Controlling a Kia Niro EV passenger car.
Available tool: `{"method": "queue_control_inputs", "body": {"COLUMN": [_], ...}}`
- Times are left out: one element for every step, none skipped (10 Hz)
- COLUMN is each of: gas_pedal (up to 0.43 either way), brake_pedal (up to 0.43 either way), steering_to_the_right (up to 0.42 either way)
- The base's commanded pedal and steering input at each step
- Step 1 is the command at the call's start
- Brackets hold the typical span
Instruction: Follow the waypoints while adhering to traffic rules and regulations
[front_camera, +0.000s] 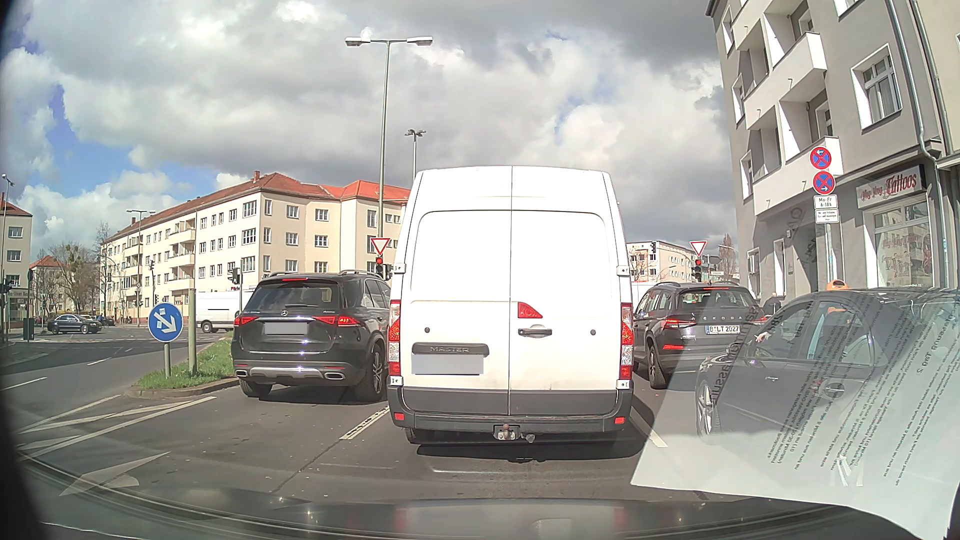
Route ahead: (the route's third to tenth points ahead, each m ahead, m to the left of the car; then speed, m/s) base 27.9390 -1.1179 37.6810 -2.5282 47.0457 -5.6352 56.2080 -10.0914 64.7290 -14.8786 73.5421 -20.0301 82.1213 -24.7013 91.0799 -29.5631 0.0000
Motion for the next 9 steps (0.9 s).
{"method": "queue_control_inputs", "body": {"gas_pedal": [0.0, 0.0, 0.0, 0.0, 0.0, 0.0, 0.0, 0.0, 0.0], "brake_pedal": [0.39, 0.39, 0.39, 0.39, 0.39, 0.39, 0.39, 0.39, 0.39], "steering_to_the_right": [-0.014, -0.014, -0.014, -0.014, -0.014, -0.014, -0.014, -0.014, -0.014]}}
